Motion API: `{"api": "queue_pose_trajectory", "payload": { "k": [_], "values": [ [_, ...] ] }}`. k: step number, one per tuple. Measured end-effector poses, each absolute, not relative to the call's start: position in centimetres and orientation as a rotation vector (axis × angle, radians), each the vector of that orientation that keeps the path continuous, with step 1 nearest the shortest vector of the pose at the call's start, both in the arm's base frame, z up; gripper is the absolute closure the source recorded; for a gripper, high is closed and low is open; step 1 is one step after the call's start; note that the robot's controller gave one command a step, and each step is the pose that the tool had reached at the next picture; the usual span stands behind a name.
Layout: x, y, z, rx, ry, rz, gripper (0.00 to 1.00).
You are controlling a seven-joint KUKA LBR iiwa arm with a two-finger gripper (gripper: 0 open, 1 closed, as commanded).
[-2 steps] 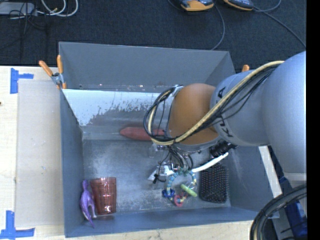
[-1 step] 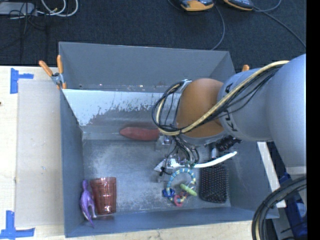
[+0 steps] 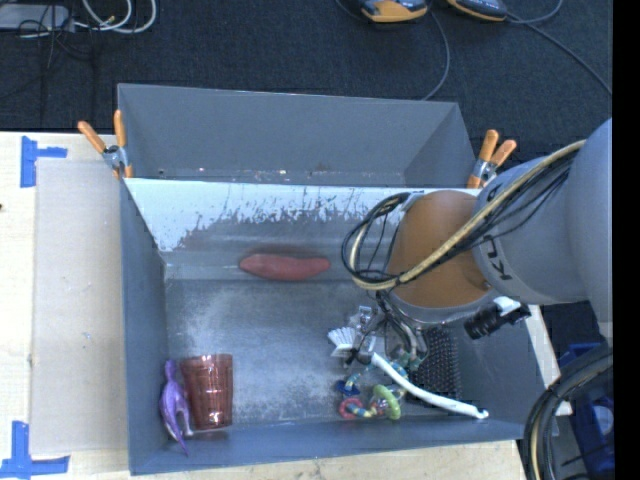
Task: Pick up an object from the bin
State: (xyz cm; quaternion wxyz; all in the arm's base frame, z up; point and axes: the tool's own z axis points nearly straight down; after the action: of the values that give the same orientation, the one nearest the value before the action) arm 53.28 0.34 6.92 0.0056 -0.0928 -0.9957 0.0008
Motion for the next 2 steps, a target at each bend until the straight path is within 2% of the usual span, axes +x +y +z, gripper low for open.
{"api": "queue_pose_trajectory", "payload": {
  "k": [2],
  "values": [
    [53.7,-0.9,7.4,-0.253,-3.119,0.001,1.00]
  ]
}}
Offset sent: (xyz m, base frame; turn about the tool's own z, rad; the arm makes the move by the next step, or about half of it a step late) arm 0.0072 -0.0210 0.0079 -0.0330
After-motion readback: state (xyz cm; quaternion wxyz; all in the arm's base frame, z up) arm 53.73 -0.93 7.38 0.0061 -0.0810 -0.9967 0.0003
